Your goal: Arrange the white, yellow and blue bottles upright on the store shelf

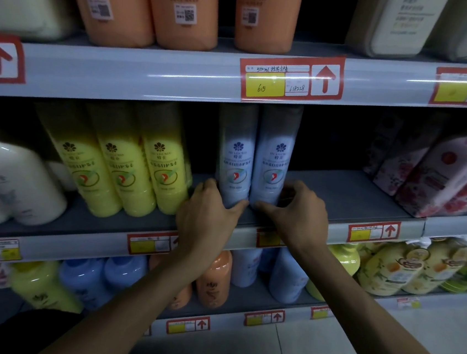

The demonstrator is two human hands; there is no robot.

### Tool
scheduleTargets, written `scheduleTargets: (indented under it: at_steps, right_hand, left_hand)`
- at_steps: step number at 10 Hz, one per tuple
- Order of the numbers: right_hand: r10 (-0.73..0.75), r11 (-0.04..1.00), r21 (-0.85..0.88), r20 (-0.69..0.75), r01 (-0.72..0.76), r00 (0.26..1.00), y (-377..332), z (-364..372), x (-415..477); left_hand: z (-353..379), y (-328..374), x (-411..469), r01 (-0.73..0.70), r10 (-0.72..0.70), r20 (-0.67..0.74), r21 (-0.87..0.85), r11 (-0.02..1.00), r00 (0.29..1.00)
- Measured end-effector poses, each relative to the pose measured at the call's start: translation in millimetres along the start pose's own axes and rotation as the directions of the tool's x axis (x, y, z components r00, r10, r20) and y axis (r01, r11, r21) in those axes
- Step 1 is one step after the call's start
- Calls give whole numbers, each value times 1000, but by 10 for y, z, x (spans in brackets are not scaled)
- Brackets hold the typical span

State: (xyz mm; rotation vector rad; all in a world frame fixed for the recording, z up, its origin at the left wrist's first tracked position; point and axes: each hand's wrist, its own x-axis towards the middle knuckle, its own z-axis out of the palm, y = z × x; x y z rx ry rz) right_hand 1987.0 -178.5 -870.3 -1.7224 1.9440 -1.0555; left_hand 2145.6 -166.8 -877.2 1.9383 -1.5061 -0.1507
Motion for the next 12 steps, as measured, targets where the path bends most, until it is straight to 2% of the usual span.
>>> scheduleTargets:
  at_steps: [6, 9, 12]
  right_hand:
    - [1, 1000, 9, 25, -2, 1000, -21, 2, -4]
    - [-25, 1000, 18, 98, 24, 995, -28, -32, -69]
    - [-4, 994, -110, 107, 16, 994, 92, -321, -240]
  left_hand:
    - [25, 12, -64, 24, -25, -40, -16, 1000, 999]
    - [-36, -45, -131, 23, -23, 13, -22, 999, 1000]
    - [-168, -121, -304, -85, 88, 61, -47, 995, 994]
